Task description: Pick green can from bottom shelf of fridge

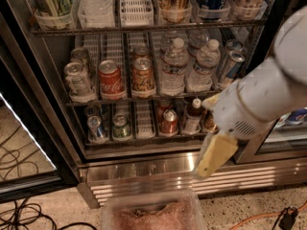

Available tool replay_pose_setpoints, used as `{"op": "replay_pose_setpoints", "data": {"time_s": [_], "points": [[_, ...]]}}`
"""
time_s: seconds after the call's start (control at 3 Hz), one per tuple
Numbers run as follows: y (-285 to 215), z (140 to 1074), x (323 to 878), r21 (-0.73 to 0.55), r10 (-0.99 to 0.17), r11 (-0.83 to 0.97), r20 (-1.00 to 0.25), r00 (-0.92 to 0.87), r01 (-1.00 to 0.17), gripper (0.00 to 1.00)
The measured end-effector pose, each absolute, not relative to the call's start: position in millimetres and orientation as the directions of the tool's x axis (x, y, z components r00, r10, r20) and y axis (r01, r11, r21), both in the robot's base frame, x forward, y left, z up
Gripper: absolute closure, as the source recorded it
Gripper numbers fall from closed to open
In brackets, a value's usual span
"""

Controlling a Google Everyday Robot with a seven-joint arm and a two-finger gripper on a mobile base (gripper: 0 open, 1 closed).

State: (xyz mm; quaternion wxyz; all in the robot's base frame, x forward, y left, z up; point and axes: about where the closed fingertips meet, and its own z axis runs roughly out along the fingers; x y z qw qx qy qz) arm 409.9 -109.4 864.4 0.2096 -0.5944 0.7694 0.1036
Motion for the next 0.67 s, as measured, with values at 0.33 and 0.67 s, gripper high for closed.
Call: {"op": "replay_pose_setpoints", "data": {"time_s": [0.33, 0.67], "points": [[-61.1, 774.8, 390.4, 0.043, -0.809, 0.276, -0.529, -0.256, -0.96, 0.0], [-60.3, 774.8, 390.9, 0.04, -0.809, 0.275, -0.531, -0.254, -0.961, 0.0]]}}
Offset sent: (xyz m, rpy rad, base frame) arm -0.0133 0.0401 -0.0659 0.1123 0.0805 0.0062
